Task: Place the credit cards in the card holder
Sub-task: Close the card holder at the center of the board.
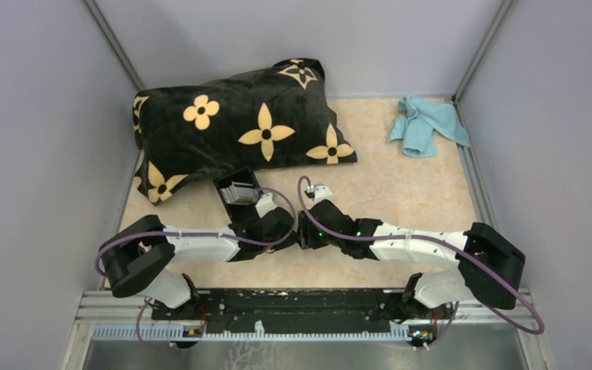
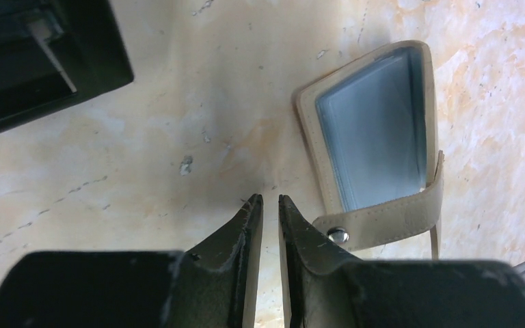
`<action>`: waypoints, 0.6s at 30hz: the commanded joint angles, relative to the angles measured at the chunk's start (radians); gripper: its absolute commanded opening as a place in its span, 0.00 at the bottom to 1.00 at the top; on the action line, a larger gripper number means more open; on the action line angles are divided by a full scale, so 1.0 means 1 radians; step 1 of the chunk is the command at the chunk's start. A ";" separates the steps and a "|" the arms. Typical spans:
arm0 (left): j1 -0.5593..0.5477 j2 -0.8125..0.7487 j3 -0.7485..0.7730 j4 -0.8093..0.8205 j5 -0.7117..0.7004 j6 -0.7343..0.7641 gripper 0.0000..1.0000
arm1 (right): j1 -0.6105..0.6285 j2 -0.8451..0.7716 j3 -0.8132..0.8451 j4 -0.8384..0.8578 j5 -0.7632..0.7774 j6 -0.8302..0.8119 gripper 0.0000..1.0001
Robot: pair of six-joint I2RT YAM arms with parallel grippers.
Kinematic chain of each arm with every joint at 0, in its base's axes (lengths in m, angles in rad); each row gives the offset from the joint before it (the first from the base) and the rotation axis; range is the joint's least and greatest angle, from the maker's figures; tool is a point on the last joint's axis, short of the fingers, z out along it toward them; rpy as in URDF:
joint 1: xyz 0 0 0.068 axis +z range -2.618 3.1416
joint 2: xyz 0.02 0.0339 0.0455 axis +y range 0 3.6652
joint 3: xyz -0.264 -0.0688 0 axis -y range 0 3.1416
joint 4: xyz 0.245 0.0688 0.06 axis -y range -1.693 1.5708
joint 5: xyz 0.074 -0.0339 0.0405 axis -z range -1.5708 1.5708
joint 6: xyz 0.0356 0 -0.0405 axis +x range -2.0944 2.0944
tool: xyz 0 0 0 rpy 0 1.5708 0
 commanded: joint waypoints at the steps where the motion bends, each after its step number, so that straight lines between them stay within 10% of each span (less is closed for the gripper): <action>1: -0.002 0.043 -0.084 -0.327 -0.011 0.018 0.24 | 0.024 -0.050 0.002 0.049 -0.040 0.017 0.43; 18: -0.002 0.016 -0.085 -0.355 -0.006 0.015 0.24 | -0.100 -0.291 0.026 -0.175 0.090 -0.006 0.50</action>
